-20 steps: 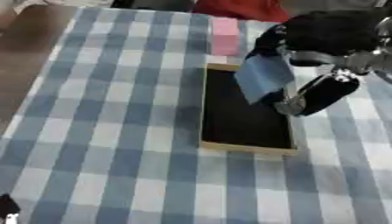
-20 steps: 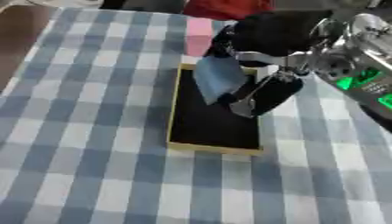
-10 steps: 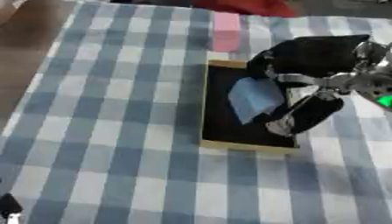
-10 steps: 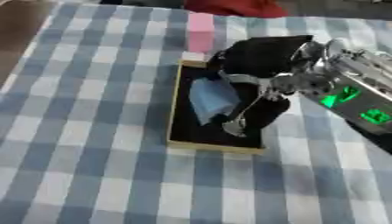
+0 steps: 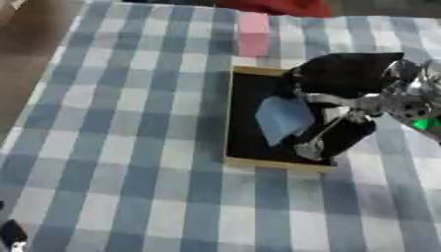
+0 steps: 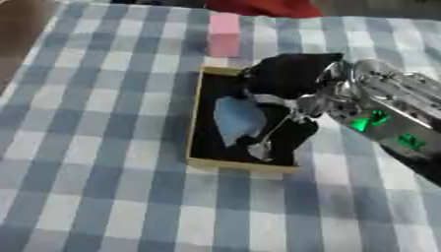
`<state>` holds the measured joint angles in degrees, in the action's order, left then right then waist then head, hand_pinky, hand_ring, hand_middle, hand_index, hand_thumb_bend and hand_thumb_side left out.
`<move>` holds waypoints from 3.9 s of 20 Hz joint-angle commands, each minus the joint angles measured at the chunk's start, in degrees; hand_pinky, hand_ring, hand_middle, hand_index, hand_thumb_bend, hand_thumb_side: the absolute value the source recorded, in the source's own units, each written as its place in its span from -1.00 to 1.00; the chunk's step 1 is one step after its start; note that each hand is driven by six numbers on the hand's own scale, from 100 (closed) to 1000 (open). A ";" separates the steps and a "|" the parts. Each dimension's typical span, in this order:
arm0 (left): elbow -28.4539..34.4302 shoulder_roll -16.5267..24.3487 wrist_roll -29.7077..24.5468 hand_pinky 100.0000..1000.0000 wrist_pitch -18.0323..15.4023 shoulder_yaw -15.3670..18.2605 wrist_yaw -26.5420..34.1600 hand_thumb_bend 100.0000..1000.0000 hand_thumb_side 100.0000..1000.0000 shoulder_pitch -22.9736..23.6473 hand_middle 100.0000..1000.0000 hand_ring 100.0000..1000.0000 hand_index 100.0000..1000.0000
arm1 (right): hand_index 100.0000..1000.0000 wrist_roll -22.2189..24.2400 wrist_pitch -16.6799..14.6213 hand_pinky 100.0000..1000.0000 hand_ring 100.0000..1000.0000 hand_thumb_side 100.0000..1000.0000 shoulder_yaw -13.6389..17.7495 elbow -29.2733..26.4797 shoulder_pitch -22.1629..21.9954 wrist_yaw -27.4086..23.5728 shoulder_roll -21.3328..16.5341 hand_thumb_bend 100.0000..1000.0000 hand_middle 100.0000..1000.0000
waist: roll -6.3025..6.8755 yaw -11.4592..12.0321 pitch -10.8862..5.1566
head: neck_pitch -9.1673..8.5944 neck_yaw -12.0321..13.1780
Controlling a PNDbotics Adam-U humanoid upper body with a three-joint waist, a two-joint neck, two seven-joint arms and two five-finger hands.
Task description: Pick up objects on the table and place them in the box.
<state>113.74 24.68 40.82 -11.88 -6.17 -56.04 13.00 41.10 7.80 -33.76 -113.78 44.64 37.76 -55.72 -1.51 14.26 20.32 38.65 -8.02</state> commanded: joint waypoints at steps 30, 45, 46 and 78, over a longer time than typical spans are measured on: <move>0.85 -0.69 -0.76 0.27 0.24 -0.25 -0.99 -1.00 -0.10 -0.34 -0.10 0.20 0.25 | 0.94 -5.41 10.27 0.75 0.62 -1.00 4.41 -0.73 0.37 -0.38 -2.63 -0.40 0.55 | -0.53 0.13 -0.46 | -1.19 0.38; 0.85 -1.04 -0.66 0.27 0.44 -0.38 -1.71 -1.00 -0.10 0.44 -0.10 0.20 0.25 | 1.00 5.46 11.12 0.79 0.71 -0.86 10.82 2.33 12.83 1.98 0.43 -0.44 0.62 | -0.58 -0.35 -0.73 | -1.73 -1.43; 0.85 -1.13 -0.64 0.27 0.44 -0.41 -1.78 -1.00 -0.10 0.48 -0.10 0.20 0.25 | 1.00 5.82 11.34 0.79 0.71 -0.79 10.39 4.08 14.14 2.81 1.62 -0.46 0.61 | -0.52 -0.32 -0.63 | -1.91 -2.02; 0.85 -3.89 -1.23 0.27 0.43 -2.09 -4.87 -1.00 -0.14 -1.08 -0.09 0.21 0.25 | 1.00 -1.58 3.58 0.86 0.81 -0.74 10.80 47.93 28.75 18.90 23.71 -0.42 0.73 | -0.13 1.69 3.93 | -8.53 -4.00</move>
<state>113.74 20.56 39.61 -11.33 -8.28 -60.58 12.02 39.98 12.13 -23.98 -66.92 71.89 55.64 -31.72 -1.90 15.86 25.34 31.07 -11.86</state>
